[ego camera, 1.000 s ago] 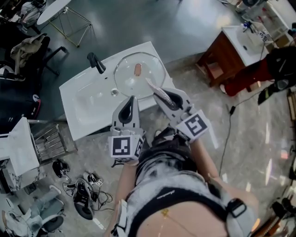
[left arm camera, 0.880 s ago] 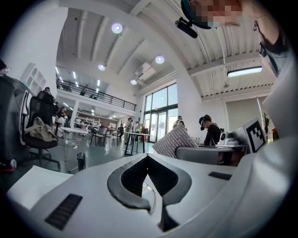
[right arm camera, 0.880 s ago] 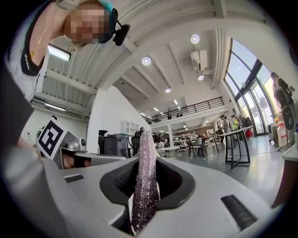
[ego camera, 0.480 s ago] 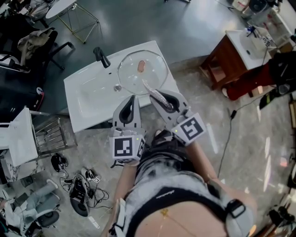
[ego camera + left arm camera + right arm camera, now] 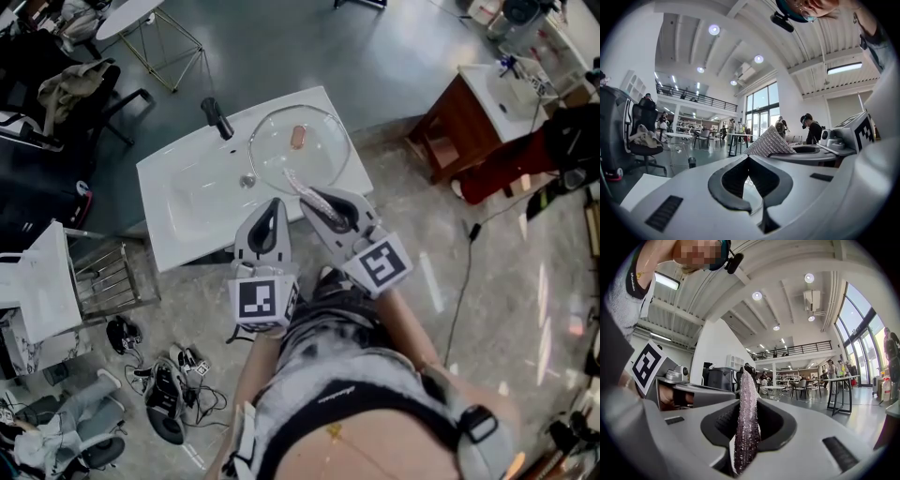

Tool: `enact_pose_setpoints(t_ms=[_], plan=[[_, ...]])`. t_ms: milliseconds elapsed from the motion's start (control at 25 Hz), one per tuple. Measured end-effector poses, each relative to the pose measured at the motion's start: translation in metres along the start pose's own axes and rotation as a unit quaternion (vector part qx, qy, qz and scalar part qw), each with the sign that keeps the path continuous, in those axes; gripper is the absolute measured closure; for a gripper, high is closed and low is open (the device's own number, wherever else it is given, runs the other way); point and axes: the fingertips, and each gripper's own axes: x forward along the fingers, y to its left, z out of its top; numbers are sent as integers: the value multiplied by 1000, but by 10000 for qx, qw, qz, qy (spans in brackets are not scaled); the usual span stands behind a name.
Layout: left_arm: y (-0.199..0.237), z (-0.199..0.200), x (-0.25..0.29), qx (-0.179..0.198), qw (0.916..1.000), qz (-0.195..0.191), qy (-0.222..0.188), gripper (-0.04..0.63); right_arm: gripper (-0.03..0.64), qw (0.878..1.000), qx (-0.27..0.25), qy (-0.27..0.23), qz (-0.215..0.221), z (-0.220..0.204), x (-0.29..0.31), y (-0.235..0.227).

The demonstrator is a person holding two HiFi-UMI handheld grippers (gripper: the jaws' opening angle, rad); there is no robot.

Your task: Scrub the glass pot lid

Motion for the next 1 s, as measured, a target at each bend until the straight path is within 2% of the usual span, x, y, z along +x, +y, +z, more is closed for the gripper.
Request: enact_pose_setpoints(t_ms=[1000], plan=[[13, -7, -7, -23, 10000, -58, 43, 595, 535, 9999, -71, 156, -19, -4, 9, 13]])
